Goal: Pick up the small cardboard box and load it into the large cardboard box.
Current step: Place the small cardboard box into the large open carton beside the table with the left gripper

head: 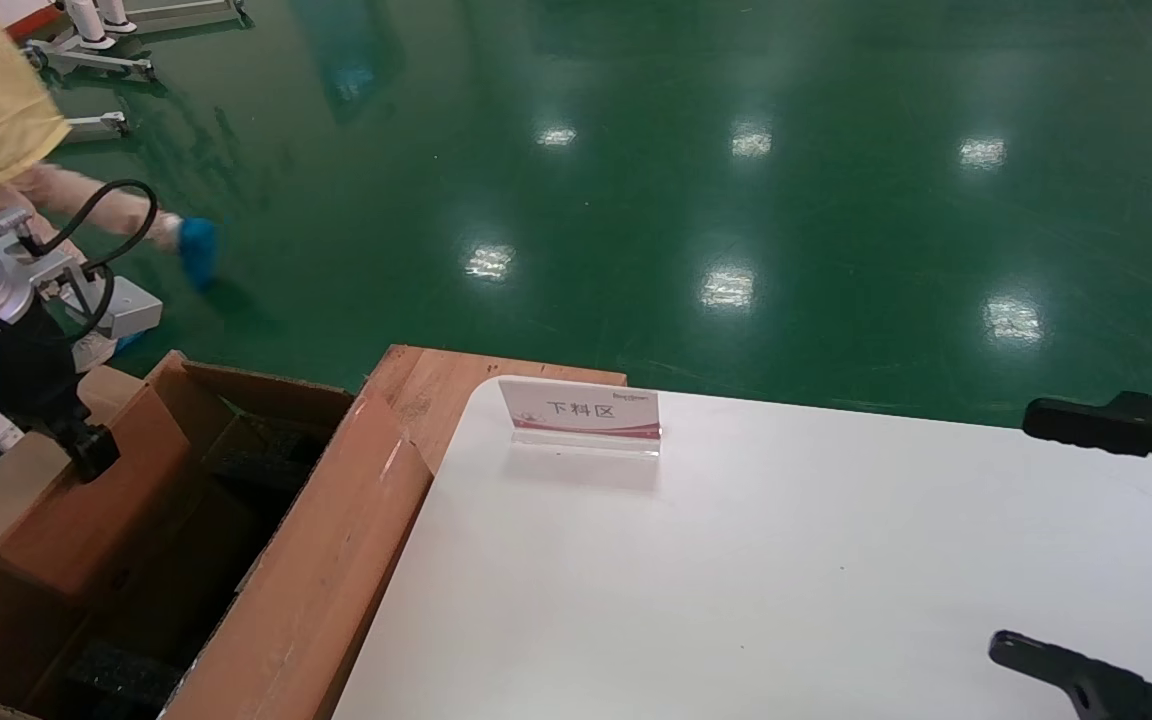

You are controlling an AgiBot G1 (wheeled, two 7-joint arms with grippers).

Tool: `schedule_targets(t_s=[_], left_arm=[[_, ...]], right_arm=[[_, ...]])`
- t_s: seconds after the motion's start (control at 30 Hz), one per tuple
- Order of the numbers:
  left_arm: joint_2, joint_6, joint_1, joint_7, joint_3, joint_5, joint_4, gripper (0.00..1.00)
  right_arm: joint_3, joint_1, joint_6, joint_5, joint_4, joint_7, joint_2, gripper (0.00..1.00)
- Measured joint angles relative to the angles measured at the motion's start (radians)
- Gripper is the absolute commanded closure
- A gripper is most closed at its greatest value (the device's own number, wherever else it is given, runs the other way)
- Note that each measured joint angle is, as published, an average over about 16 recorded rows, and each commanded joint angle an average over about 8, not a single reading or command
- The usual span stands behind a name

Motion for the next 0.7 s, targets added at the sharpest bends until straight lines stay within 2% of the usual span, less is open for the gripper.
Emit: schedule_targets(t_s=[0.7], left_arm=[[0.041,-0.02,0.133,0.085,-0.017,-0.037,0.18,1.0]], right_arm=[[-0.001,0.0,0.001,0.001,0.0,-0.001,0.0,0.0]])
